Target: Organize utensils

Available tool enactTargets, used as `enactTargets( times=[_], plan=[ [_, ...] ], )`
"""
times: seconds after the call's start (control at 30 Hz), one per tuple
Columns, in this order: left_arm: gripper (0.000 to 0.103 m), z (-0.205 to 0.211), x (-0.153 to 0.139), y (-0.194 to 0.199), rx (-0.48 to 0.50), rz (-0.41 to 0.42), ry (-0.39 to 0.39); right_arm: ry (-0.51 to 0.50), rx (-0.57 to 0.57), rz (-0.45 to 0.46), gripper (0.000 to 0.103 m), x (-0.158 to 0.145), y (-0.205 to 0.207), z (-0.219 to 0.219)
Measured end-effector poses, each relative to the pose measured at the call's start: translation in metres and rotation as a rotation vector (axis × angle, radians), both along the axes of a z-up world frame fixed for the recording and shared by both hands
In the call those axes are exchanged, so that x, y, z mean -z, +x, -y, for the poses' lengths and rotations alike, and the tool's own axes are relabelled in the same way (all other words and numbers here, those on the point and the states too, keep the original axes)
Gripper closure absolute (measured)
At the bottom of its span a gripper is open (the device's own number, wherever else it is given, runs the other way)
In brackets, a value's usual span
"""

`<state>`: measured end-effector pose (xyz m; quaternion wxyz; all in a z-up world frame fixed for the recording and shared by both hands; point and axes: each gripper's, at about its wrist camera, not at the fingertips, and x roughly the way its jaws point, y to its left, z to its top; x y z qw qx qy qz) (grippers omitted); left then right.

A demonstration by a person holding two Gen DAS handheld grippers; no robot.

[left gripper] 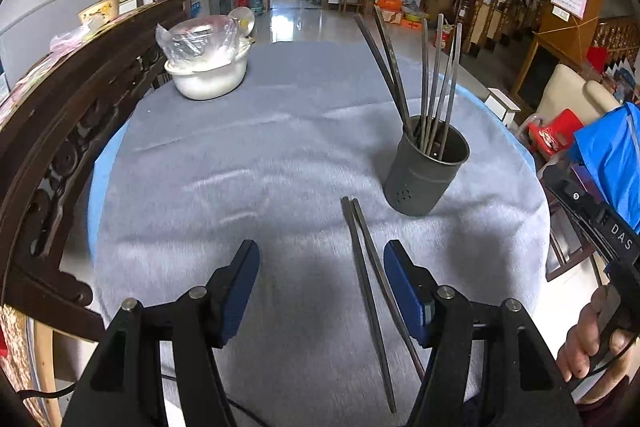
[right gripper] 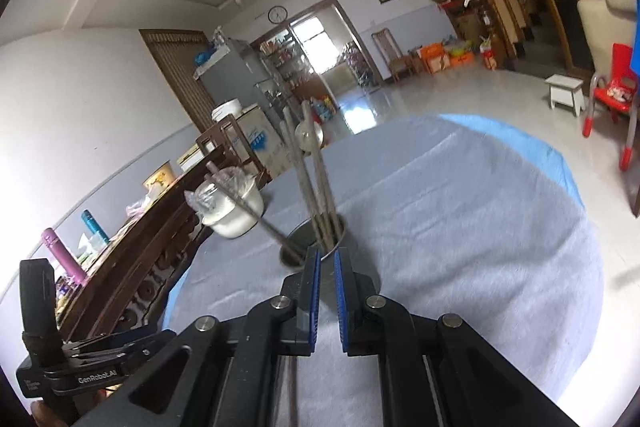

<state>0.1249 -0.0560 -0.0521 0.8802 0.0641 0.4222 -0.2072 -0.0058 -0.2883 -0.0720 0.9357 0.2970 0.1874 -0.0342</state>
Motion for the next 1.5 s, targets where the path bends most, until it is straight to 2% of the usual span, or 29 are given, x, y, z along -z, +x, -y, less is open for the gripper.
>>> enactTargets(
  times=[0.37, 0.57, 0.63, 0.67, 0.8, 0.9, 1.07, 1.23, 1.5],
  plan=[
    [0.034, -0.020, -0.044, -0.063, -0.030, 0.147, -0.003, -0.042, -0.045, 0.053, 0.094, -0.032, -0.041, -0.047],
    [0.018, -0.032, -0.069, -0.101, -0.042, 0.239, -0.008, -0.023, -0.064, 0.060, 0.094, -0.043, -0.062, -0.064],
    [0.009, -0.039, -0.075, -0.112, -0.047, 0.270, -0.020, -0.027, -0.064, 0.069, 0.094, -0.048, -0.069, -0.069],
    [0.008, -0.043, -0.077, -0.116, -0.049, 0.280, -0.034, -0.032, -0.061, 0.071, 0.094, -0.049, -0.072, -0.071],
    [0.007, -0.051, -0.076, -0.122, -0.073, 0.284, -0.080, -0.029, -0.059, 0.054, 0.094, -0.044, -0.073, -0.075],
    [0.007, -0.056, -0.068, -0.127, -0.104, 0.285, -0.067, -0.004, -0.067, 0.039, 0.094, -0.038, -0.072, -0.078],
    [0.007, -0.057, -0.056, -0.138, -0.128, 0.344, -0.027, -0.029, -0.074, 0.066, 0.094, -0.037, -0.081, -0.087],
    [0.007, -0.054, -0.053, -0.134, -0.111, 0.311, -0.005, -0.071, -0.059, 0.074, 0.094, -0.034, -0.095, -0.093],
    [0.007, -0.059, -0.049, -0.131, -0.131, 0.278, -0.008, -0.054, -0.021, 0.079, 0.094, -0.025, -0.111, -0.088]
  ],
)
